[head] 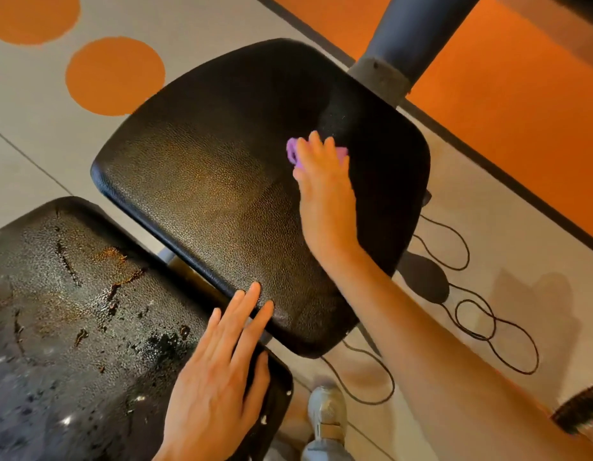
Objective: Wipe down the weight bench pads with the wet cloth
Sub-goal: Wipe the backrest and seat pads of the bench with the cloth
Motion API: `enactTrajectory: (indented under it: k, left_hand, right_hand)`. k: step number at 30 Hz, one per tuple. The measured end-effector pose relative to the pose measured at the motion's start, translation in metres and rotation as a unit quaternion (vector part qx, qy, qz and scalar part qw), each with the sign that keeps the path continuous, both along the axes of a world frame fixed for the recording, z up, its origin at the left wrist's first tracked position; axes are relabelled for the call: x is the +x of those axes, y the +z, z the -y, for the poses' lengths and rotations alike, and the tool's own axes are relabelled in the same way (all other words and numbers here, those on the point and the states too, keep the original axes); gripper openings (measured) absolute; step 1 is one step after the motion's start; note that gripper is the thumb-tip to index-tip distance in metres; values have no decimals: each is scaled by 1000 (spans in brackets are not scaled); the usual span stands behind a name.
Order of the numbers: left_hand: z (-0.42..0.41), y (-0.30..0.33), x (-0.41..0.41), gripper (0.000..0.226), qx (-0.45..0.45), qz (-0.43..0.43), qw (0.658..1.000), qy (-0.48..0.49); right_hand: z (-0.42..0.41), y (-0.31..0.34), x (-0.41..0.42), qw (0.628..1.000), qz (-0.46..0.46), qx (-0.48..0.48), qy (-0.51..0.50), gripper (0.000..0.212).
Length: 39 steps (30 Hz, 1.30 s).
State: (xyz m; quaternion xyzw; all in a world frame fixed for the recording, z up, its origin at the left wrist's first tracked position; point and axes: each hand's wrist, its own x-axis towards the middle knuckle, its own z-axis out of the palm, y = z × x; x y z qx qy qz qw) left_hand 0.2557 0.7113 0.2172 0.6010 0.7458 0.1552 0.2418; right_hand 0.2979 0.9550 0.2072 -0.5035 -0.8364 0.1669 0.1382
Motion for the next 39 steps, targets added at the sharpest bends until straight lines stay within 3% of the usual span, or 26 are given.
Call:
enactTrajectory:
  k: [2, 5, 8, 10, 15, 19, 24, 33, 39]
  left_hand:
    - [0, 2, 1, 60, -4, 0, 1000, 1]
    - [-1, 4, 1, 60, -8, 3, 1000, 1]
    - [-2, 4, 3, 59, -8, 3, 1000, 8]
    - [-2, 6, 4, 57, -4, 6, 1000, 20]
    - [-7, 13, 9, 53, -5, 0, 999, 44]
    - [-30, 23, 16, 55, -7, -12, 1000, 25]
    - [-69, 28, 28, 51, 9, -21, 999, -46]
    - [-71, 17, 21, 53, 13, -14, 991, -132]
    - [-55, 9, 7, 53, 5, 12, 988, -154]
  right_hand:
    - [58, 3, 8, 988, -22, -12, 154, 39]
    - [55, 1, 27, 973, -7, -17, 229, 46]
    - [9, 4, 39, 995, -35, -19, 86, 36]
    - [-11, 9, 59, 995, -67, -73, 12, 39]
    - [-5, 16, 108, 974, -189, -123, -6, 39]
    - [3, 15, 136, 939, -294, -164, -66, 41]
    - [20, 20, 156, 908, -358, -184, -115, 41]
    - [130, 3, 154, 837, -464, -208, -202, 40]
    - [197, 0, 116, 743, -542, -257, -297, 42]
